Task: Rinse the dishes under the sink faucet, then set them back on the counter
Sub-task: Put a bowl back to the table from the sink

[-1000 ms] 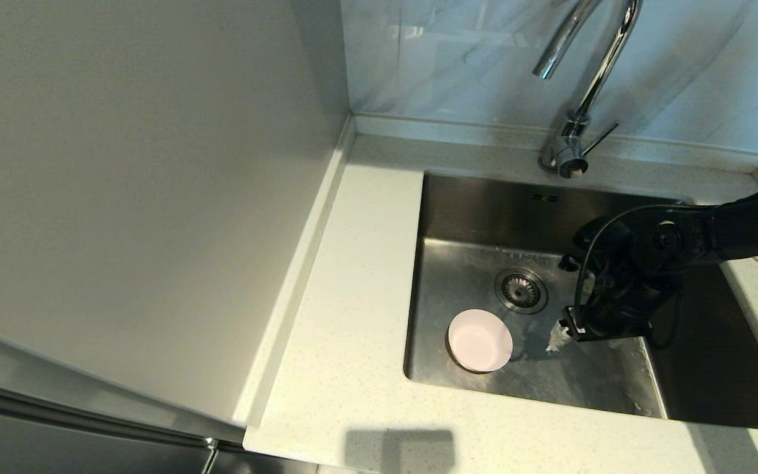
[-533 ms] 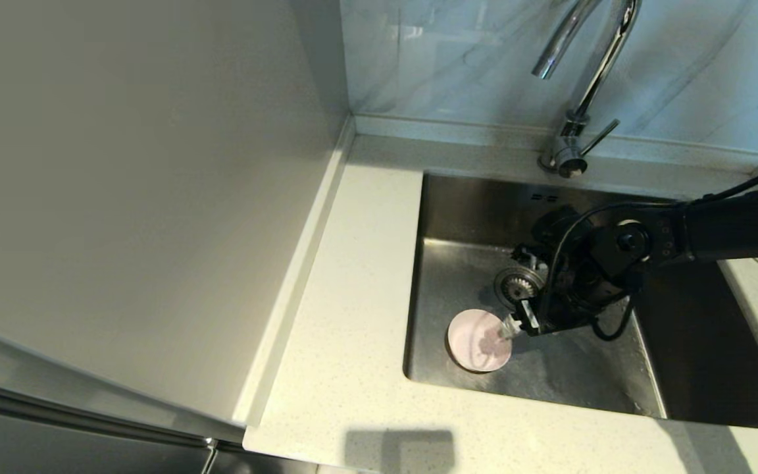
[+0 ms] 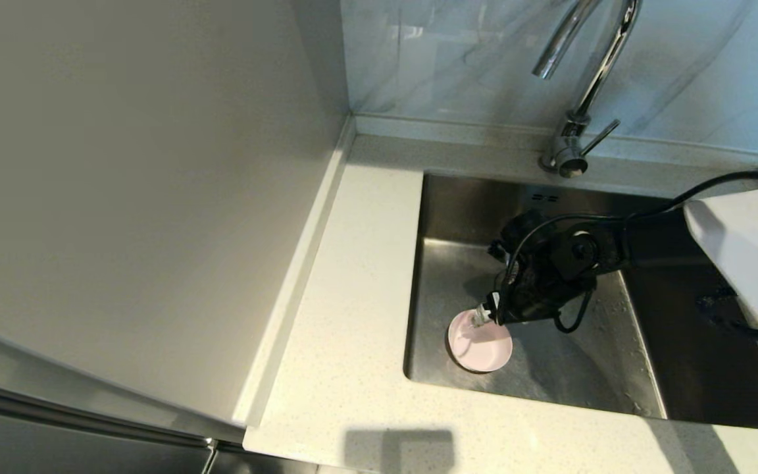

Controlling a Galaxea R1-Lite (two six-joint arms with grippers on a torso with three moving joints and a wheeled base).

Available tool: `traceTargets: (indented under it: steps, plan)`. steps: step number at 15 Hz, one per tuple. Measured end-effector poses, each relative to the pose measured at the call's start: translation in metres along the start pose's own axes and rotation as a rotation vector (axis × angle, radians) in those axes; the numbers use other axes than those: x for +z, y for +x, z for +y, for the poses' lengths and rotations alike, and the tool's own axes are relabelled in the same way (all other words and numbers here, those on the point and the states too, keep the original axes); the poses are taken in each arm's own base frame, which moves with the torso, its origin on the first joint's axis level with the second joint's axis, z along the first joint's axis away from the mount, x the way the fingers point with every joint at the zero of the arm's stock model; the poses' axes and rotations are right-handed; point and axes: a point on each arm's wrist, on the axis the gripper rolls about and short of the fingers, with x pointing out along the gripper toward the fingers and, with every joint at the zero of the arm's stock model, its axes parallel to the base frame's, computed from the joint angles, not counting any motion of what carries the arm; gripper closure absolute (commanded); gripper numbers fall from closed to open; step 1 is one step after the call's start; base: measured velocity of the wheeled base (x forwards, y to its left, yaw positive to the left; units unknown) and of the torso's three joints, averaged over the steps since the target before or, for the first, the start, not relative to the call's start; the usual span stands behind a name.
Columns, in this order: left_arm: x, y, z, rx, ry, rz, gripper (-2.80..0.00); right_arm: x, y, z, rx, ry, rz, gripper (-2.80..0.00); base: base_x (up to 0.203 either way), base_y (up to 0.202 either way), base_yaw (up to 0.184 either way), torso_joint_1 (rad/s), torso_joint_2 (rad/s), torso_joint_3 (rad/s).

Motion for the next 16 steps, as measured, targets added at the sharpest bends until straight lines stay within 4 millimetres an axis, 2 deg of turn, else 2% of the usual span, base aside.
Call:
traceTargets:
  steps: [6,10,11,12,16]
  plan:
    - [0.0,0.0,0.0,0.001,0.0,0.0,0.0,0.011,0.043,-0.015,-0.02,-0.001,0.002,-2.8,0.0,0.0,0.0,0.0,0.0,0.0]
    - [0.0,0.0,0.0,0.001,0.0,0.0,0.0,0.017,0.062,-0.029,-0.036,-0.008,-0.003,-2.8,0.0,0.0,0.0,0.0,0.0,0.0]
    - [0.0,0.0,0.0,0.001,0.0,0.0,0.0,0.018,0.066,-0.032,-0.04,-0.013,-0.001,-0.81,0.0,0.0,0.0,0.0,0.0,0.0]
    - [0.0,0.0,0.0,0.001,0.0,0.0,0.0,0.017,0.068,-0.034,-0.047,-0.026,0.003,0.0,0.0,0.0,0.0,0.0,0.0,0.0]
    - [0.0,0.0,0.0,0.001,0.0,0.0,0.0,0.016,0.07,-0.042,-0.067,-0.033,0.013,0.0,0.0,0.0,0.0,0.0,0.0,0.0]
